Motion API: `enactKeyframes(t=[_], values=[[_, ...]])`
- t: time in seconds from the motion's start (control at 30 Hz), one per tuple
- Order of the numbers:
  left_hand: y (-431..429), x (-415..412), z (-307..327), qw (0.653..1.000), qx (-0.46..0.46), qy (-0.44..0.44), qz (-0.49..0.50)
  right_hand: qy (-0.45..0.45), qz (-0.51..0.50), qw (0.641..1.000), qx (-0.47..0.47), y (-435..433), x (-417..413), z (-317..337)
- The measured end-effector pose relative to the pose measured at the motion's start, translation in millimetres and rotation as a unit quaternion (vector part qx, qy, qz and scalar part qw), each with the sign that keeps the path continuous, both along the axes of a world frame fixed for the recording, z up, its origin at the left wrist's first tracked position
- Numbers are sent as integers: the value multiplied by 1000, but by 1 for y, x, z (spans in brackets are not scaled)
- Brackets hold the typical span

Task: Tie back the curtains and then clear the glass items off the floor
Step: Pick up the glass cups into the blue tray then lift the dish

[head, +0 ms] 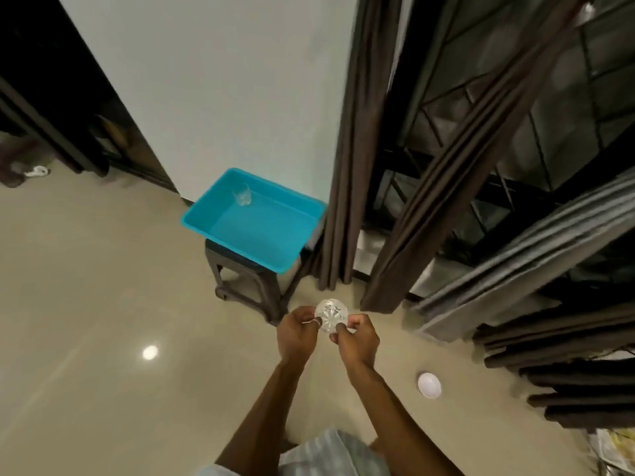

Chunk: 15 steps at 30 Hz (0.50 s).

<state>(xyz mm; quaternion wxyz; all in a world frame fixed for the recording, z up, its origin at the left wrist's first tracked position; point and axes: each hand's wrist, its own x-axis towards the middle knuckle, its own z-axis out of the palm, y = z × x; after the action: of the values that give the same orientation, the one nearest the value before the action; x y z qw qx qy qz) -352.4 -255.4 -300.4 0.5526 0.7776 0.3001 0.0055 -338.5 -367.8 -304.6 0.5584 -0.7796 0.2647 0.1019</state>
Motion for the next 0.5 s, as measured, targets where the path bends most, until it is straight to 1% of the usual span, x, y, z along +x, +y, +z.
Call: enactKeyframes(t=[0.07, 0.23, 0.3, 0.4, 0.5], values=[[36, -4, 0, 1000, 12, -3, -3, 6, 16, 1000, -6, 34, -3, 2], [101, -6, 2, 999, 2, 1, 46, -10, 52, 999, -1, 101, 2, 6], [118, -2, -1, 998, -2, 5, 59, -13, 67, 998, -1, 117, 10, 6], [133, 11, -2, 999, 1, 2, 50, -17, 76, 997, -8, 131, 29, 2], [143, 29, 0, 999, 27, -19, 38, -14, 86, 996, -21, 141, 51, -2]])
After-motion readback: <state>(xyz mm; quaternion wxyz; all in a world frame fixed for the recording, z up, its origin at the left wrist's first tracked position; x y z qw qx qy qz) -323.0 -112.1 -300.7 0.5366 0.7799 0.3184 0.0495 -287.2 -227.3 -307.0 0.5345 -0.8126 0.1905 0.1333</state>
